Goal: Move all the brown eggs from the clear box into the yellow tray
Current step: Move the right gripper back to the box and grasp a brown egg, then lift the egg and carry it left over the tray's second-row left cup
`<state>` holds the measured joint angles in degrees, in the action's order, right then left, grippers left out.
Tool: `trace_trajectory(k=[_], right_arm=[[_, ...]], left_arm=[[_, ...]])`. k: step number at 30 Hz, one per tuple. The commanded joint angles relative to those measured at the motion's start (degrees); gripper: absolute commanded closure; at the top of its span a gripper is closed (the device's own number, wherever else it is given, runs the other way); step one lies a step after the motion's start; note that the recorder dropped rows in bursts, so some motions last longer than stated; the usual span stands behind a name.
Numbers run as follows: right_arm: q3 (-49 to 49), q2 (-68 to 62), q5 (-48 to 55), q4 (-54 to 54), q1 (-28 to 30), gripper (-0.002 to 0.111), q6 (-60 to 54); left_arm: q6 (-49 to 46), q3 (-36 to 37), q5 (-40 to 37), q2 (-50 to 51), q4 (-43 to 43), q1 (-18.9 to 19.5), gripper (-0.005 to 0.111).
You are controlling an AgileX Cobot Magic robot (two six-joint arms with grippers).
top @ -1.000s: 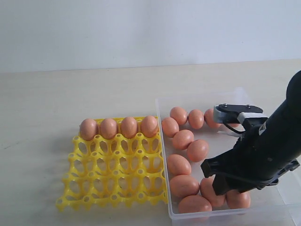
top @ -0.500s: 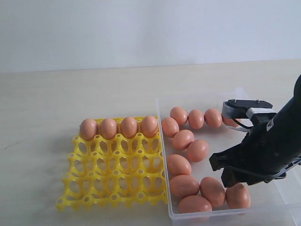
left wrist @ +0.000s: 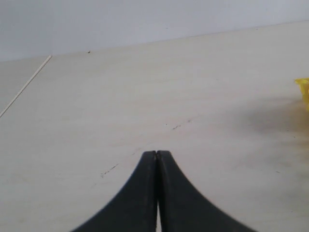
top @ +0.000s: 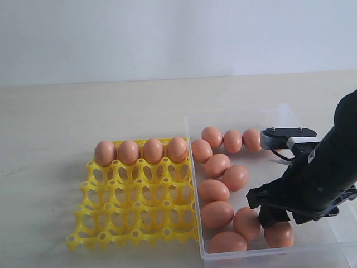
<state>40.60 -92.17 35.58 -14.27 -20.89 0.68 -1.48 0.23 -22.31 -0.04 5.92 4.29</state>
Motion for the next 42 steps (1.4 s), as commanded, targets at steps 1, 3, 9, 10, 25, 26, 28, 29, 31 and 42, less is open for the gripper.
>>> trace_trajectory(k=[1,3,9,10,25,26,28,29,31,42], right_arm=[[-0.2,-1.5,-1.7,0.3,0.2,0.047,-0.1],[-0.2,-2.6,-1.7,0.3,0.2,0.047,-0.2],[-0.2,-4.0,-1.9,-0.2,0.2,0.047,-0.2],[-0.2,-4.0,-2.1,-0.2,0.2,0.048,-0.2],[-0.2,17.3,-20.6,0.2,-3.5,0.108,-5.6],[-0.2,18.4,-22.9,-0.5,-5.6,0.108,-5.6],[-0.2,18.6,-27.7,-1.7,-9.7,0.108,-5.6],[-0.2,17.5,-30.7,-1.8,-12.4,0.108,-5.6],[-0.2,14.8,-36.4,-1.8,-16.4,0.108,-5.6],[10.3,-5.3,-49.9,-1.2,-31.4,0.108,-13.3]], left_arm=[[0.1,-0.2,0.5,0.0,0.0,-0.3,0.107],[0.1,-0.2,0.5,0.0,0.0,-0.3,0.107],[0.1,-0.2,0.5,0.0,0.0,-0.3,0.107],[0.1,-0.2,0.5,0.0,0.0,-0.3,0.107],[0.1,-0.2,0.5,0.0,0.0,-0.3,0.107],[0.1,-0.2,0.5,0.0,0.0,-0.3,0.107],[0.1,-0.2,0.5,0.0,0.0,-0.3,0.107],[0.1,-0.2,0.5,0.0,0.0,-0.3,0.107],[0.1,-0.2,0.5,0.0,0.0,-0.3,0.107],[0.1,-0.2,0.5,0.0,0.0,-0.3,0.107]])
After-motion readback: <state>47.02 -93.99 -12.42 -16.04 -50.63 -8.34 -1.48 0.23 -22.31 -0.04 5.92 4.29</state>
